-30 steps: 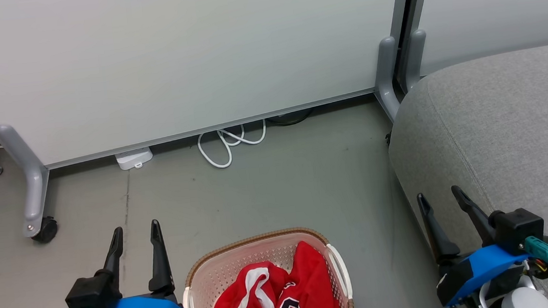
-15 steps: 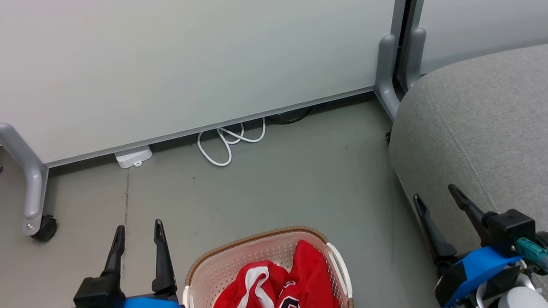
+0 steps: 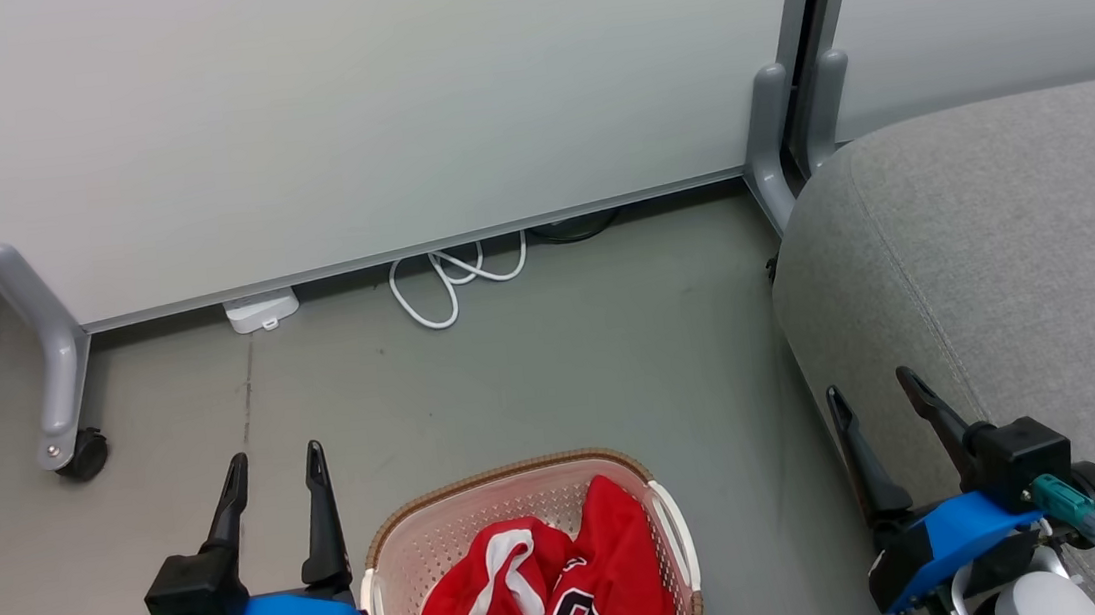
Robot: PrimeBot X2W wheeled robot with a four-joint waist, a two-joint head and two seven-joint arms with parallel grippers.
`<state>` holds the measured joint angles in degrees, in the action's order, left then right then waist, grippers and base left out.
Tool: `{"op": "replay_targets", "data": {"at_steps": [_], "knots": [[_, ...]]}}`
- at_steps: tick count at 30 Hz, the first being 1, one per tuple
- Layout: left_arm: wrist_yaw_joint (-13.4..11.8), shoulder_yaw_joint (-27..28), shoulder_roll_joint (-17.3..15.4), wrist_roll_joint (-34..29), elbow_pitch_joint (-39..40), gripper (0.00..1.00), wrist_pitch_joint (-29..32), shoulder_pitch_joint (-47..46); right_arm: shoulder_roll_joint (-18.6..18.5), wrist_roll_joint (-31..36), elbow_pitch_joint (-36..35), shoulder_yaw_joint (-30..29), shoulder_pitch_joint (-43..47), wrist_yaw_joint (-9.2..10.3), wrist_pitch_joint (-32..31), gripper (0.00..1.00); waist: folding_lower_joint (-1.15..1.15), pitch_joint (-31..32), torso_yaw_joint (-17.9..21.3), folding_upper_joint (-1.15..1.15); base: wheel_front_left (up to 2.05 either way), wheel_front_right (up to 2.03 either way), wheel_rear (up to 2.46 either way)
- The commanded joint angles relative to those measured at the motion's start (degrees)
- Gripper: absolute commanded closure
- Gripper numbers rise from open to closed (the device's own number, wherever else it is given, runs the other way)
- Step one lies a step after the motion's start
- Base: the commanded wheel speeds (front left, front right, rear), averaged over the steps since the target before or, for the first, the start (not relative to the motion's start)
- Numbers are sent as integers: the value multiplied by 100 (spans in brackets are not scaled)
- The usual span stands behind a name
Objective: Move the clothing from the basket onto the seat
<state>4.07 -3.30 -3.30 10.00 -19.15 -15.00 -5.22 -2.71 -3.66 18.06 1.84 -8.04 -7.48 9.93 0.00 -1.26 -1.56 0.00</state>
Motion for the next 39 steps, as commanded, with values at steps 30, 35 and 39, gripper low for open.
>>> {"op": "replay_targets", "data": {"at_steps": [30, 35, 39], "knots": [[245, -385, -535, -74, -2160, 0, 68, -975, -19, -384, -225, 761, -1145, -2, 269, 0, 0, -2168, 1798, 0, 0, 0, 0], [258, -435, -706, -87, -2619, 0, 163, -1254, -19, -514, -207, 850, -1257, -2, 354, 0, 0, -2562, 2004, 0, 0, 0, 0], [173, -422, -834, -111, -2928, 0, 214, -1523, -19, -596, -205, 877, -1359, -2, 427, 0, 0, -2864, 2092, 0, 0, 0, 0]]}}
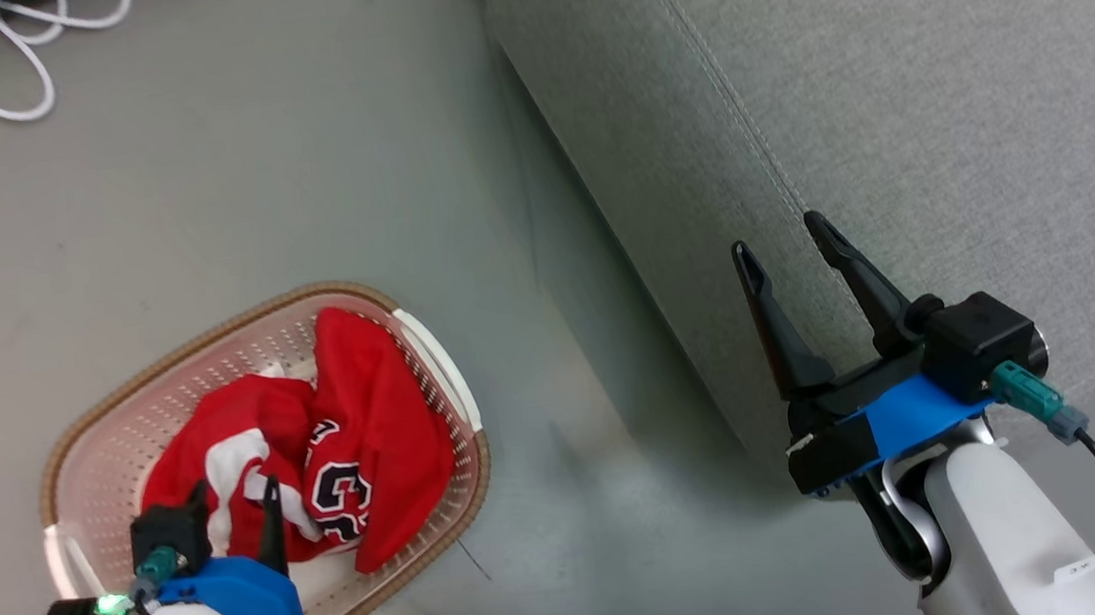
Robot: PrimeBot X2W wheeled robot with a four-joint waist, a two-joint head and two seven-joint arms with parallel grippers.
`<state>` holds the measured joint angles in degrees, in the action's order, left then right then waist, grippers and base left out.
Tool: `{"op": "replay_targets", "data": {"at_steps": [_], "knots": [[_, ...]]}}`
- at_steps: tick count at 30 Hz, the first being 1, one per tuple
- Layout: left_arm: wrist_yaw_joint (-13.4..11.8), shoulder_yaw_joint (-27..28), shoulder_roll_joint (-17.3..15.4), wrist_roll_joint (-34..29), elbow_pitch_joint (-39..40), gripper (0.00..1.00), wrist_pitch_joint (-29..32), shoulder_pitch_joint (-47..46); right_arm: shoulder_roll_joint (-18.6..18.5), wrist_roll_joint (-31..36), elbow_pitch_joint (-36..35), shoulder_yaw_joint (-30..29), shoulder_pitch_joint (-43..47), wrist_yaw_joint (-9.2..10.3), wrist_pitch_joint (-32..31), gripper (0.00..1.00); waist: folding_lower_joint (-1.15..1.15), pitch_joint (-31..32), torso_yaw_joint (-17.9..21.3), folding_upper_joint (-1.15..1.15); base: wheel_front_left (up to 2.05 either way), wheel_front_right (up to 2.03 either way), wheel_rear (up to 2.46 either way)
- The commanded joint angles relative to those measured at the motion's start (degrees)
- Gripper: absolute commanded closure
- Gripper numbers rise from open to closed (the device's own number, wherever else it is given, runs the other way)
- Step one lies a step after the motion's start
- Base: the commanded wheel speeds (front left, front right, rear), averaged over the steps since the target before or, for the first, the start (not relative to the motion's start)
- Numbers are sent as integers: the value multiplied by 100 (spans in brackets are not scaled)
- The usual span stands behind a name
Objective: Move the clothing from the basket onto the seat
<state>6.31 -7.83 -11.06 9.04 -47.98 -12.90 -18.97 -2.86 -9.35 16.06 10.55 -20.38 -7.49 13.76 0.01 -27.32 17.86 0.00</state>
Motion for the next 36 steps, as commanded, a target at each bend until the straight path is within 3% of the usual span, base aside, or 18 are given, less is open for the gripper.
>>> {"op": "replay_targets", "data": {"at_steps": [1, 12, 22, 23, 24, 26, 36], "knots": [[-76, 38, -95, -24, -112, 0, 27, -212, -4, -47, -9, 19, -141, -1, 54, 0, -1, -332, 173, 0, 0, 0, 0], [-429, 211, -406, 95, -752, 0, 308, -884, -4, -324, -72, 192, -332, -1, 145, 0, -1, -996, 449, 0, 0, 0, 0], [-586, 279, -518, 218, -1135, 0, 437, -1203, -4, -446, -131, 189, -385, -1, 149, 0, -1, -1171, 569, 0, 0, 0, 0], [-595, 276, -512, 234, -1156, 38, 440, -1225, -4, -447, -141, 187, -379, -1, 149, 0, -1, -1170, 568, 0, 0, 0, 0], [-603, 269, -506, 245, -1179, 55, 443, -1243, -4, -448, -139, 187, -378, -1, 148, 0, -1, -1167, 567, 0, 0, 0, 0], [-599, 256, -502, 251, -1220, 100, 424, -1265, -4, -457, -138, 196, -388, -1, 149, 0, -1, -1158, 563, 0, 0, 0, 0], [-504, 192, -461, 333, -1427, 100, 308, -1385, -4, -407, -155, 192, -396, -1, 150, 0, -1, -1124, 504, 0, 0, 0, 0]]}}
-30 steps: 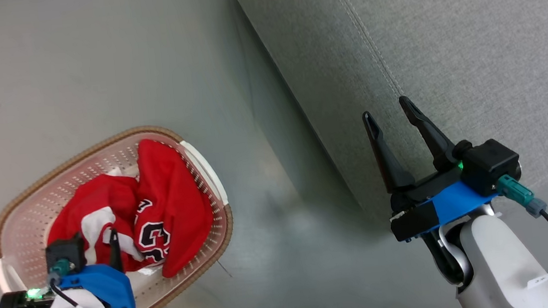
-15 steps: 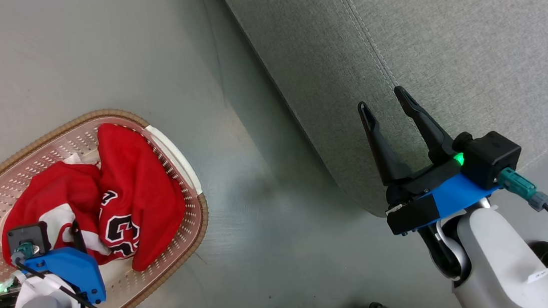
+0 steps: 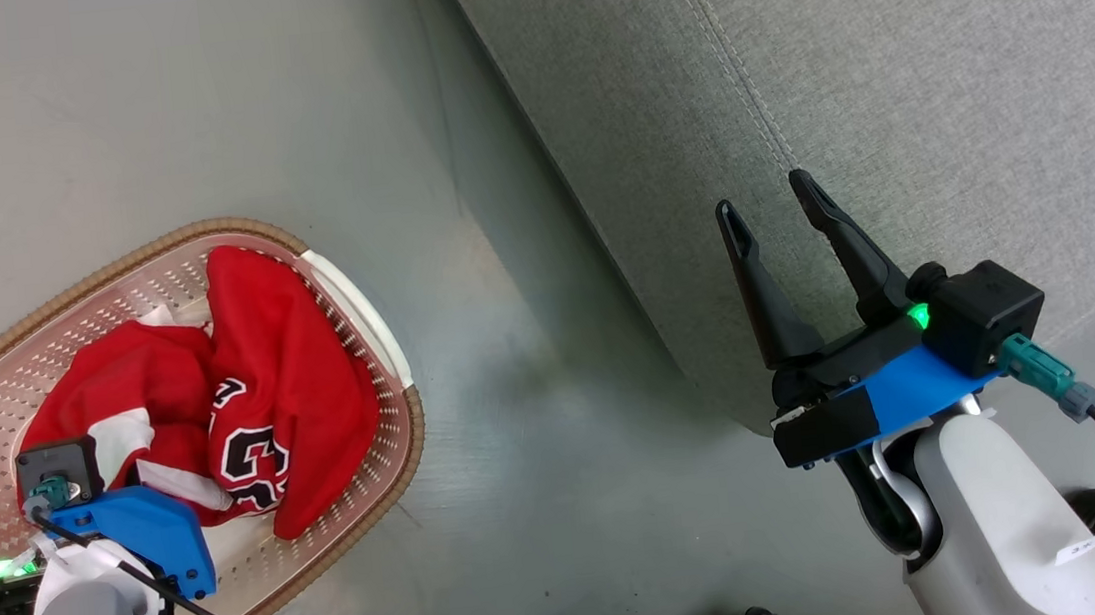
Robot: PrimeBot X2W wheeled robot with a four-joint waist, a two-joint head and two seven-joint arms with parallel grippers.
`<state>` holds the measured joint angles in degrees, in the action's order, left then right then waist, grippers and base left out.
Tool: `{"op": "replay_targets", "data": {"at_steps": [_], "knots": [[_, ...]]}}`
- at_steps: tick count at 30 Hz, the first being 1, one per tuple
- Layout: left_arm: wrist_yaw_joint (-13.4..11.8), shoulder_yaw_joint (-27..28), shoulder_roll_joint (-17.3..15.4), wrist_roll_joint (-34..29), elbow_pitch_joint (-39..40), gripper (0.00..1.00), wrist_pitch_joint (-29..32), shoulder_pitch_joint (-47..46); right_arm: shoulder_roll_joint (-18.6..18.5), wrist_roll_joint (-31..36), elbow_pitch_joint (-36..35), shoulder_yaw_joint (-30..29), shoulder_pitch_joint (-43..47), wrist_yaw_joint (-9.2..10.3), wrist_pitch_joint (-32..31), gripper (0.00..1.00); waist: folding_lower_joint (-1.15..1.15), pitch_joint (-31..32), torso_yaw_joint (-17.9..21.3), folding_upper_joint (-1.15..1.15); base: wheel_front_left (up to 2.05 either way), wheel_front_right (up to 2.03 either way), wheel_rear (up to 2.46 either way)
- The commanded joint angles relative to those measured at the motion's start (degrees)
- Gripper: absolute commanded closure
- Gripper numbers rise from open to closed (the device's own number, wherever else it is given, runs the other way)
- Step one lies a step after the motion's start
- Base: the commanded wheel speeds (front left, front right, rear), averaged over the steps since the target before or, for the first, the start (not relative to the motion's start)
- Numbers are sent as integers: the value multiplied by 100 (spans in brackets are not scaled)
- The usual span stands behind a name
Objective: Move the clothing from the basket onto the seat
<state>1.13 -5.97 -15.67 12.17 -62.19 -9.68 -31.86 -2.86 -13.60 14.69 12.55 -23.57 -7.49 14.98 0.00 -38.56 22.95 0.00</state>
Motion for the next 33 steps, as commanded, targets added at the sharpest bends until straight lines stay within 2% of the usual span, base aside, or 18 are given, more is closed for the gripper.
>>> {"op": "replay_targets", "data": {"at_steps": [1, 7, 12, 22, 29, 33], "knots": [[29, -2, 7, 31, -31, 100, -29, -113, -4, 18, -21, -10, -78, -1, 28, 0, 0, 0, -18, 0, 0, 0, 0], [141, -69, 102, 92, -180, 100, -126, -212, -5, 103, 26, -44, -109, -1, 26, 0, 0, 102, -166, 0, 0, 0, 0], [252, -163, 362, 138, -272, 100, -292, -296, -4, 280, 105, -129, -55, -1, 24, 0, 0, 448, -465, 0, 0, 0, 0], [590, -692, 891, 34, -310, 100, -532, 44, -11, 546, 416, -303, 309, -1, -2, 0, 0, 1771, -1194, 0, 0, 0, 0], [646, -1040, 1107, 105, -7, 100, -555, 366, -10, 584, 562, -444, 746, -1, -147, 0, 0, 2716, -1580, 0, 0, 0, 0], [651, -1429, 1183, 269, 361, 100, -557, 551, -9, 606, 564, -513, 1014, -1, -253, 0, 0, 3173, -1735, 0, 0, 0, 0]]}}
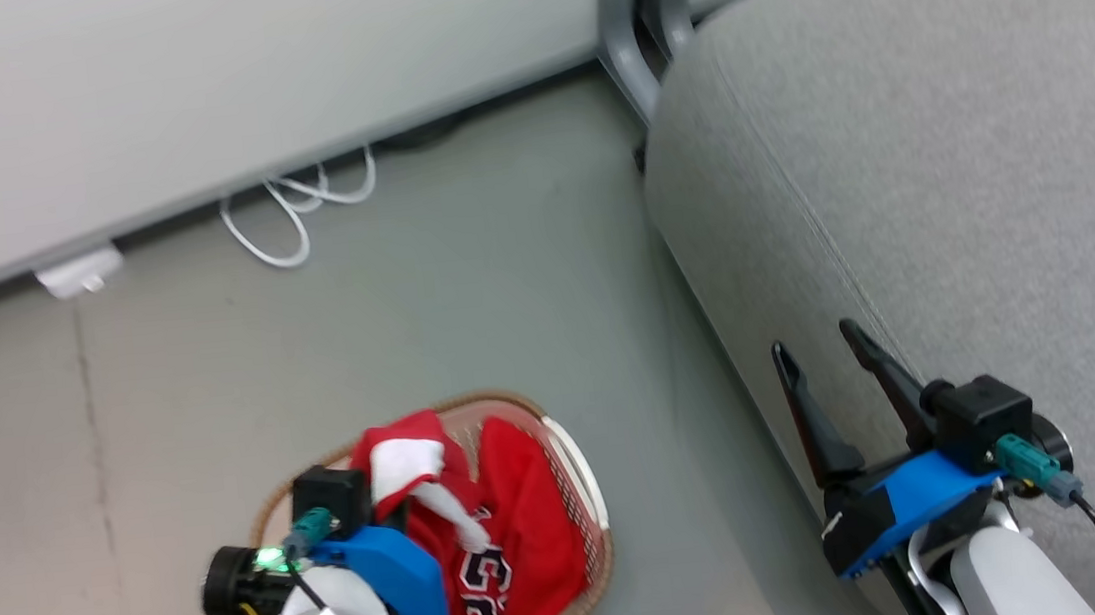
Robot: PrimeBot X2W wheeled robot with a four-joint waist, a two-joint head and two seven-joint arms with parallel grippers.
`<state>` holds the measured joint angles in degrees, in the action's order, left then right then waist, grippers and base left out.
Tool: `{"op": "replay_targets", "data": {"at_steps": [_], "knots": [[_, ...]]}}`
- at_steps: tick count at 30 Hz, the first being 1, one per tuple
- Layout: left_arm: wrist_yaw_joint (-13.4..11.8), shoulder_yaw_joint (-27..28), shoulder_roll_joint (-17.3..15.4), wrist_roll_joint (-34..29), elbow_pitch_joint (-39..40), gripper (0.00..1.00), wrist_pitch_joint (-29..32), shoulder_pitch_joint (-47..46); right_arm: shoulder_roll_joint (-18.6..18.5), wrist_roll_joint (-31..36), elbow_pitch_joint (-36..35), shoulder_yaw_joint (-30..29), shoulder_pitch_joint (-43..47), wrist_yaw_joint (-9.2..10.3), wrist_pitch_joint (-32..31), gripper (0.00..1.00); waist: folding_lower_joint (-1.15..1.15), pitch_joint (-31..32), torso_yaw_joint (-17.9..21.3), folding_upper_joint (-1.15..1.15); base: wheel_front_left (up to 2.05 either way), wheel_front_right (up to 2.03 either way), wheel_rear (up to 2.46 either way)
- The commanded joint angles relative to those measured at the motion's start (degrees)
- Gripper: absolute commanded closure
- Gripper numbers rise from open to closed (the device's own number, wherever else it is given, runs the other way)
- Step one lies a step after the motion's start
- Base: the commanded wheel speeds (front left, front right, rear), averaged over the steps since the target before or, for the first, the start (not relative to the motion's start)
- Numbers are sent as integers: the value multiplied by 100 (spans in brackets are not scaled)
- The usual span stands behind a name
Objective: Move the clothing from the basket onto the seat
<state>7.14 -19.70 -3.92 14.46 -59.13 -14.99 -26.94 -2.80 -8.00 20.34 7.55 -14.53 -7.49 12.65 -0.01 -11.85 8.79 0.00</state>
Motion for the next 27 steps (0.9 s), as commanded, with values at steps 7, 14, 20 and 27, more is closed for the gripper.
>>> {"op": "replay_targets", "data": {"at_steps": [7, 14, 20, 27], "knots": [[29, -755, 53, 407, 609, 100, -28, 92, -16, 68, -106, -119, 476, -1, -173, 0, 1, 1042, -525, 0, 0, 0, 0], [30, -1489, 79, 801, 961, 100, -28, -338, -15, 54, -230, -185, 726, -1, -288, 0, 1, 1263, -764, 0, 0, 0, 0], [30, -2093, 95, 1212, 1192, 100, 54, -957, -15, 16, -329, -116, 790, -1, -373, 0, 1, 1320, -887, 0, 0, 0, 0], [31, -2657, 99, 1745, 1450, 100, 163, -1551, -15, -16, -378, 21, 789, -1, -421, 0, 1, 1359, -910, 0, 0, 0, 0]]}}
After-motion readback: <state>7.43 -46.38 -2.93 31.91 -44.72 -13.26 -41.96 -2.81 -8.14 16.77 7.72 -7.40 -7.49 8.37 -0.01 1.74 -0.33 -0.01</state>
